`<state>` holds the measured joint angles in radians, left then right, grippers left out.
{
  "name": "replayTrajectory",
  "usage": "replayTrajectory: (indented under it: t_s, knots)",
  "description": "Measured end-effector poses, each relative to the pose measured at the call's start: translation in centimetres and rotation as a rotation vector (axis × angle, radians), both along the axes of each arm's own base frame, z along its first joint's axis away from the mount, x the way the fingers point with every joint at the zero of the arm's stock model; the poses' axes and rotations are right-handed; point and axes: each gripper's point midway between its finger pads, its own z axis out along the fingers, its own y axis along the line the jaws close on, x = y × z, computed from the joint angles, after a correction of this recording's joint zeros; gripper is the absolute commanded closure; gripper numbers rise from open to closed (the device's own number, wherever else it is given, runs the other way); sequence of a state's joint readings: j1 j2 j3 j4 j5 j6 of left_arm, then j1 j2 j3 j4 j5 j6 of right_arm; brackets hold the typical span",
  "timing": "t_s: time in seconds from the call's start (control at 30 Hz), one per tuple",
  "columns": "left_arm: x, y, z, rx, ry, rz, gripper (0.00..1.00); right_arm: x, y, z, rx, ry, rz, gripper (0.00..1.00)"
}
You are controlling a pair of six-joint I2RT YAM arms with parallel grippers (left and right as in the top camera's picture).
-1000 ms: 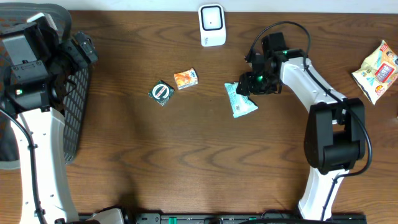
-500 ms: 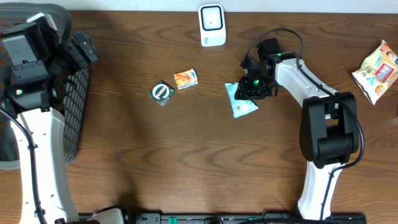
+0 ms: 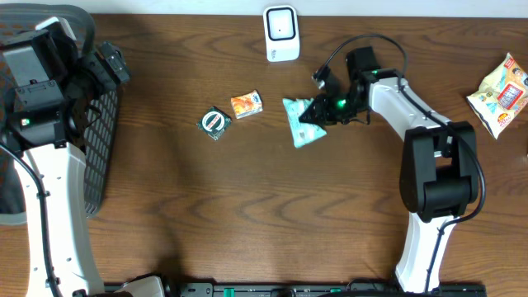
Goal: Scan the item barcode
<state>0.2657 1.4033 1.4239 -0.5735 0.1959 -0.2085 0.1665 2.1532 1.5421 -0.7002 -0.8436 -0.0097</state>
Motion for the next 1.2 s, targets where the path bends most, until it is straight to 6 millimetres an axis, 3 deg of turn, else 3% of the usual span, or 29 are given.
replayTrajectory:
  t_s: [0.2, 0.37, 0.5, 0.7, 0.8, 1.07, 1.2]
  knots:
    - [0.0, 0.0, 0.0, 0.0, 0.0, 0.0, 0.02, 1.9, 1.1, 2.7, 0.16, -0.117, 0.027, 0.99]
    - [0.0, 0.0, 0.0, 0.0, 0.0, 0.0, 0.02, 4.2, 1.2, 5.6, 0.16, -0.228, -0.029, 0.99]
    - [0.0, 0.0, 0.0, 0.0, 0.0, 0.0, 0.02, 5.2, 0.7, 12.4, 0.118, -0.404, -0.101, 0.99]
    - [0.0, 0.0, 0.0, 0.0, 0.0, 0.0, 0.02, 2.9, 1.1, 22.3, 0.137, -0.598, -0.136, 0.99]
    - [0.0, 0.0, 0.0, 0.0, 0.0, 0.0, 0.02, 2.1, 1.5, 23.5, 0.152, -0.597, -0.137, 0.99]
    - [0.0, 0.0, 0.0, 0.0, 0.0, 0.0, 0.02, 0.0, 3.4, 23.7, 0.242, -0.523, -0.054, 0.99]
    - [0.0, 0.0, 0.0, 0.0, 0.0, 0.0, 0.02, -0.2, 3.5, 23.1, 0.232, -0.478, -0.07, 0.99]
